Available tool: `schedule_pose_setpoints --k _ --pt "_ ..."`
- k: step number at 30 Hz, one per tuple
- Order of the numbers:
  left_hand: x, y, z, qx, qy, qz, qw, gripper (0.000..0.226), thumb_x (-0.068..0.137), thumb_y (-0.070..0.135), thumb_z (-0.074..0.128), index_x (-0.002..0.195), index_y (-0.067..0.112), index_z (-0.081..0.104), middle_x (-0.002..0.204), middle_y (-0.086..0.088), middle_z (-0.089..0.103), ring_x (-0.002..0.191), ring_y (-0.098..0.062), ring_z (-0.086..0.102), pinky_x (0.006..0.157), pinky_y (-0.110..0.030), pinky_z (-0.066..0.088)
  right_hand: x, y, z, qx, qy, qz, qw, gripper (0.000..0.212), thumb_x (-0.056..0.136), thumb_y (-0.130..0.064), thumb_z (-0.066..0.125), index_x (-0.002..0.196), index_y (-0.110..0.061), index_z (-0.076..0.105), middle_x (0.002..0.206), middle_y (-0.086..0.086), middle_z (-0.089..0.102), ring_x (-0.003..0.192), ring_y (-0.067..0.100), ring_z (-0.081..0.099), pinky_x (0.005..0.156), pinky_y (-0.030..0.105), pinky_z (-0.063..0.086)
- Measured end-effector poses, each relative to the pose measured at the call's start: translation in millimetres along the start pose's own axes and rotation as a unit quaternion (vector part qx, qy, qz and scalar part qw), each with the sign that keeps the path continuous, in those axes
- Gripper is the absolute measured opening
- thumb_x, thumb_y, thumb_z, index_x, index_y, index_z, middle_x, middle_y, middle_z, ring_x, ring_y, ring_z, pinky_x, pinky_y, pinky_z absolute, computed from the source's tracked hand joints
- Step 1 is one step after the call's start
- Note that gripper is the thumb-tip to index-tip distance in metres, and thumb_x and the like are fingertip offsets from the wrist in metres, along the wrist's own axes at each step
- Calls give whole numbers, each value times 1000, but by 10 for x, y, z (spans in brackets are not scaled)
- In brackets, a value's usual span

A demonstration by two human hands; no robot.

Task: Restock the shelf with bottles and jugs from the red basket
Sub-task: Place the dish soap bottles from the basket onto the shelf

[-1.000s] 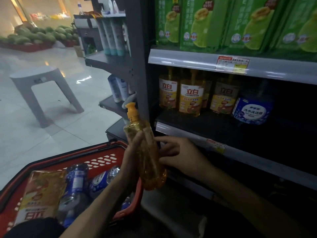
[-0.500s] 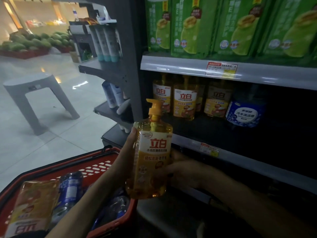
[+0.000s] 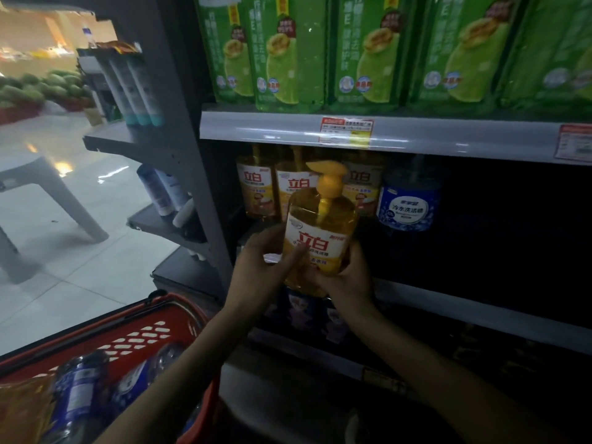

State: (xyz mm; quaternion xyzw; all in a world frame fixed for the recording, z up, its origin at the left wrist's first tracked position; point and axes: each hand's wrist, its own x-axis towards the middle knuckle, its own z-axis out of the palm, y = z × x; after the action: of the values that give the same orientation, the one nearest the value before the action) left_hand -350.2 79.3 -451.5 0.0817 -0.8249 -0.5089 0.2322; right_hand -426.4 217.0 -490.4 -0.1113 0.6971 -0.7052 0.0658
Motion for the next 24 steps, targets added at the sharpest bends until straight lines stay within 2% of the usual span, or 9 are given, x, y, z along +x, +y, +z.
schedule_pose_setpoints --k 2,5,8,13,16,19,24 --pt "119 6 154 -7 1 16 1000 37 95 47 70 130 36 68 121 18 71 108 4 66 84 -15 52 71 45 -53 3 26 -32 999 78 66 -26 93 132 -34 52 127 -9 67 118 13 64 97 46 57" --pt "303 -23 318 -43 -25 41 998 33 100 39 68 132 30 68 125 8 73 117 -8 68 96 -33 58 162 91 -132 10 52 -68 996 67 76 -20 89 133 -30 54 124 -12 68 114 6 65 96 41 58" --pt "481 -15 416 -100 -57 58 992 30 103 17 64 132 11 67 125 0 75 117 -13 71 94 -26 58 313 105 -232 -28 70 -109 991 66 81 -23 84 138 -28 51 126 -14 67 115 3 64 94 38 58" --pt "757 -104 573 -124 -76 58 988 29 104 12 60 131 3 62 129 -5 72 123 -18 67 103 -42 57 619 83 -340 -184 105 -121 970 80 81 -43 80 148 -31 39 140 -2 57 126 18 57 96 40 54" --pt "888 -147 690 -140 -76 56 986 33 102 16 62 133 4 59 129 -9 70 124 -24 67 103 -55 56 751 92 -338 -229 137 -109 958 75 83 -38 81 146 -23 44 137 5 57 122 23 58 87 33 48" --pt "1034 -172 797 -145 -69 56 985 29 103 10 61 131 4 58 126 -9 71 121 -23 68 101 -55 57 900 105 -299 -193 155 -105 963 65 84 -30 80 141 -22 49 128 1 65 115 19 63 85 33 54" --pt "1253 -197 980 -139 -41 69 987 30 102 8 61 132 3 59 122 -8 73 119 -18 69 99 -47 59 1188 130 -271 -203 197 -110 953 66 84 -30 80 141 -24 49 127 1 66 117 19 64 89 38 57"
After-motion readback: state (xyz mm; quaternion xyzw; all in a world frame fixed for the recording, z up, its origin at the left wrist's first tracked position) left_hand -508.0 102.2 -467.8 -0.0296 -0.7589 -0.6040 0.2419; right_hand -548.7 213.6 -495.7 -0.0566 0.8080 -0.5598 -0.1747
